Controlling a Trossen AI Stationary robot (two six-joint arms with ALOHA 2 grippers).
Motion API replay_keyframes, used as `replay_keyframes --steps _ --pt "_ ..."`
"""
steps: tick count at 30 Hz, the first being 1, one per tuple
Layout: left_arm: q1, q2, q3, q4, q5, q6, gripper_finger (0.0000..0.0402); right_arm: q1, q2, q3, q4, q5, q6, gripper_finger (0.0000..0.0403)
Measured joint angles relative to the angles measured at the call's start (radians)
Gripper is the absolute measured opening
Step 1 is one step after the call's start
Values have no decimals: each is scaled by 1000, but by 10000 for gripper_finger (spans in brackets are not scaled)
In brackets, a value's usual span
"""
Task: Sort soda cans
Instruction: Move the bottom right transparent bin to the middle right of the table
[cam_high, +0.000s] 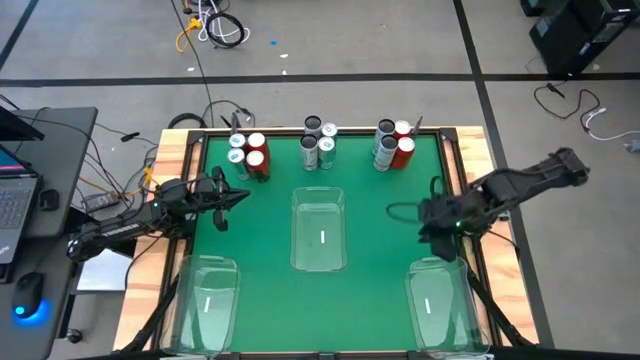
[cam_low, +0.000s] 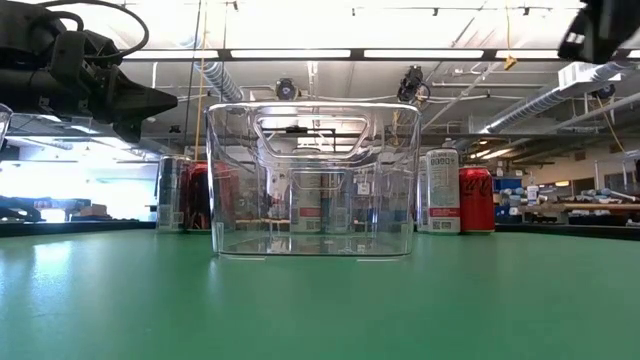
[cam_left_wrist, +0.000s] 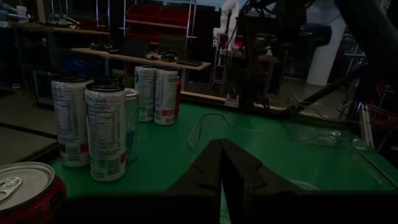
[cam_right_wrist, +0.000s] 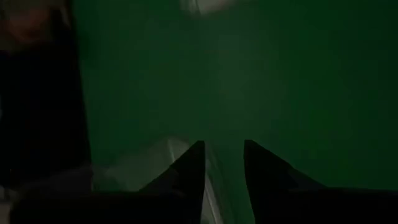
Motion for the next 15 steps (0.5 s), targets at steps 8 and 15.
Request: replay_keyframes --steps 8,15 --pt "0 0 0 0 0 0 12 106 98 0 -13 0 37 124" --pt "0 0 0 0 0 0 12 146 190 0 -19 -4 46 124"
